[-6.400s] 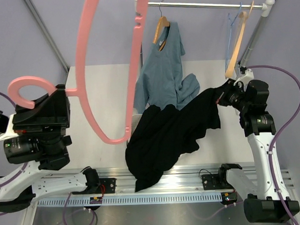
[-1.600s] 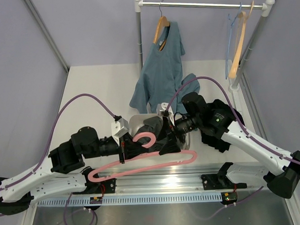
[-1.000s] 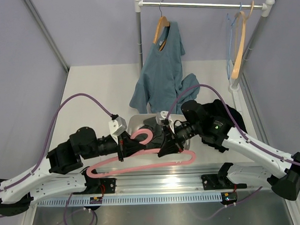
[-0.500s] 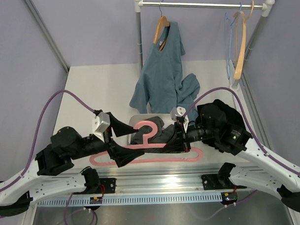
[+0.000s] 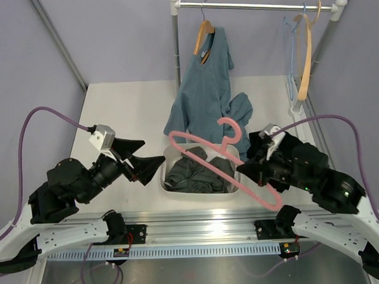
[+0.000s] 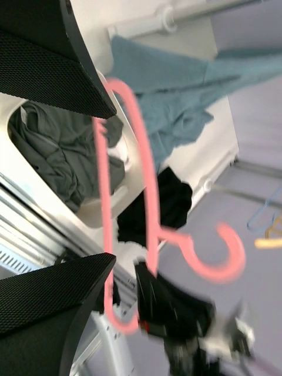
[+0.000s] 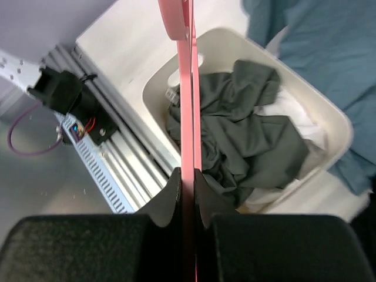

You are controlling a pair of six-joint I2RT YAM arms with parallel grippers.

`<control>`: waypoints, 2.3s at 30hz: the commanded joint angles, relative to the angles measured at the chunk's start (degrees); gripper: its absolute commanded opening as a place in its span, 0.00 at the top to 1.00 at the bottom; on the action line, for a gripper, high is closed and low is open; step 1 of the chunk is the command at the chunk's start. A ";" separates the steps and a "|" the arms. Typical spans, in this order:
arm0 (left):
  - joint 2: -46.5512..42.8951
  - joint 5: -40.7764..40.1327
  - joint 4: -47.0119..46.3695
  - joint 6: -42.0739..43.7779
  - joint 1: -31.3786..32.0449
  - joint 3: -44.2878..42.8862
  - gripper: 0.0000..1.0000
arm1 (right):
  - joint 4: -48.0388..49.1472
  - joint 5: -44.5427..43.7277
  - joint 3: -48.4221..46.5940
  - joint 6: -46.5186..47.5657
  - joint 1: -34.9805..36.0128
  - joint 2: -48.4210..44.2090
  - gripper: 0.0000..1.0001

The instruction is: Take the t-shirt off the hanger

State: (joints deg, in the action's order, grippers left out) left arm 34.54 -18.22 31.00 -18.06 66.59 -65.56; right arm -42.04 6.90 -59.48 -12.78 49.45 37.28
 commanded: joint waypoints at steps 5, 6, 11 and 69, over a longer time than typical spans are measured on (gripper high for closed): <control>0.35 -7.97 0.11 -0.30 0.12 -0.10 0.01 | -9.28 -17.08 -7.92 -5.32 -0.06 -6.34 1.00; 0.52 -7.97 -0.15 -0.57 0.12 0.86 0.01 | -9.72 -18.66 -9.23 -6.81 0.03 -6.08 1.00; 4.38 -3.68 -8.04 0.39 0.12 6.67 0.01 | -12.62 -34.20 -12.93 -7.87 -0.06 0.92 1.00; -2.72 -4.46 -26.26 -2.94 0.12 33.57 0.01 | 14.18 -24.91 -59.52 12.42 -31.87 59.75 1.00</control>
State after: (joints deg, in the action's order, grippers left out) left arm 33.45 -22.31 6.57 -21.54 66.59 -32.80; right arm -29.61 -16.88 -115.39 -2.04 17.98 95.83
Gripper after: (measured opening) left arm 0.987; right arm 0.081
